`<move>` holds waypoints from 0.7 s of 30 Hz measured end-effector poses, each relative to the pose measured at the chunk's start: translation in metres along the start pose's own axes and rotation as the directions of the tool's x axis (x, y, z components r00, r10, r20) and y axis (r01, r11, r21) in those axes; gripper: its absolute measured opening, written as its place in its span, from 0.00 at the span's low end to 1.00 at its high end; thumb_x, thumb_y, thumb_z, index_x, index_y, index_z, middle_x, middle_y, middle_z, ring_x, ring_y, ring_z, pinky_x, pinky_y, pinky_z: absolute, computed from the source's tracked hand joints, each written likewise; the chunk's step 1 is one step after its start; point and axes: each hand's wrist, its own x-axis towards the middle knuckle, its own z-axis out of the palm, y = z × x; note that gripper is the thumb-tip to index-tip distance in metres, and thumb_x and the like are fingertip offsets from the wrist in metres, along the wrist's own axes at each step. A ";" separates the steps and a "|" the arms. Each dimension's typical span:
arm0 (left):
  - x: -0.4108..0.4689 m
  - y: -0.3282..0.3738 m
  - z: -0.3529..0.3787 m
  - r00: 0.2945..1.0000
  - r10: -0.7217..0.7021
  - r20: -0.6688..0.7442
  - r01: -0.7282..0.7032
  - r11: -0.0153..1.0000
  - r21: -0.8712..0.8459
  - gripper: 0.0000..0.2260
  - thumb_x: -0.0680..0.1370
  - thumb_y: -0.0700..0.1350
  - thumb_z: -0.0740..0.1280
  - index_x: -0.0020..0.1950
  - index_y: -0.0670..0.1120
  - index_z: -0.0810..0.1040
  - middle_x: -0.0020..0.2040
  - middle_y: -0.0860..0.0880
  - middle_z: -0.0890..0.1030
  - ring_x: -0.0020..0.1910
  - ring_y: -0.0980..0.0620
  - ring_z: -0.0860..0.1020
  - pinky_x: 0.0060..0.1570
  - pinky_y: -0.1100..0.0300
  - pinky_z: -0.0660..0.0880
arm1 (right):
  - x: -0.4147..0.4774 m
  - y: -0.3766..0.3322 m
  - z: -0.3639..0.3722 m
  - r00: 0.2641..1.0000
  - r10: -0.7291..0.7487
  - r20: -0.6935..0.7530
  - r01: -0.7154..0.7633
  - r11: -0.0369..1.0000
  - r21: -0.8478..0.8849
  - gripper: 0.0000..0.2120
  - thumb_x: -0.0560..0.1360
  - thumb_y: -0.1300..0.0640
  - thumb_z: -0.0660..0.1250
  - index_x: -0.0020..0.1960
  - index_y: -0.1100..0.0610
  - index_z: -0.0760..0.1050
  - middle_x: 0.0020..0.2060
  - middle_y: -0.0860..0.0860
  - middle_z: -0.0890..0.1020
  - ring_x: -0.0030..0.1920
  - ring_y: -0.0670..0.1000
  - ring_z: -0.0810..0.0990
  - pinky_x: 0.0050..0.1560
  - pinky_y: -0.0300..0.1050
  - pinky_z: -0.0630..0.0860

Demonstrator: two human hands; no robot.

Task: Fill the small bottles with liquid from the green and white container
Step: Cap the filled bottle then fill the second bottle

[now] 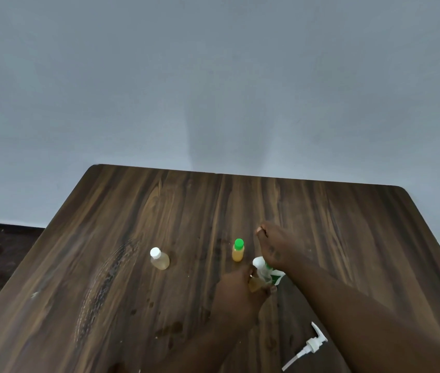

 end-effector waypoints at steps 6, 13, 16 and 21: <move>0.002 0.000 0.001 1.000 0.009 -0.011 -0.009 1.000 0.002 0.15 0.72 0.60 0.73 0.54 0.55 0.80 0.45 0.59 0.84 0.44 0.62 0.81 0.38 0.71 0.71 | 0.000 0.001 -0.001 0.999 0.015 -0.037 -0.014 0.999 0.037 0.13 0.83 0.49 0.53 0.43 0.52 0.70 0.34 0.49 0.76 0.37 0.51 0.76 0.41 0.52 0.75; 0.003 -0.001 0.001 1.000 0.014 -0.021 -0.014 1.000 0.004 0.13 0.73 0.59 0.73 0.52 0.53 0.80 0.44 0.56 0.84 0.43 0.58 0.81 0.39 0.65 0.72 | 0.001 -0.005 -0.004 0.999 -0.007 -0.044 0.008 1.000 0.027 0.13 0.83 0.49 0.52 0.46 0.51 0.72 0.37 0.48 0.77 0.38 0.49 0.76 0.41 0.51 0.75; 0.004 -0.006 0.003 1.000 0.008 -0.016 -0.008 1.000 -0.007 0.14 0.72 0.59 0.73 0.52 0.54 0.80 0.44 0.57 0.84 0.43 0.59 0.81 0.38 0.67 0.72 | -0.004 -0.002 -0.002 0.996 -0.015 -0.087 0.018 0.999 0.036 0.12 0.83 0.52 0.54 0.47 0.55 0.73 0.36 0.50 0.77 0.36 0.51 0.75 0.39 0.48 0.71; 0.003 -0.007 0.003 1.000 0.008 -0.024 -0.008 1.000 0.007 0.15 0.71 0.62 0.73 0.51 0.54 0.80 0.42 0.59 0.83 0.42 0.61 0.80 0.35 0.72 0.68 | -0.003 -0.005 -0.005 0.997 0.067 -0.037 -0.066 0.998 0.008 0.14 0.83 0.51 0.53 0.45 0.54 0.72 0.37 0.50 0.78 0.38 0.51 0.76 0.43 0.49 0.73</move>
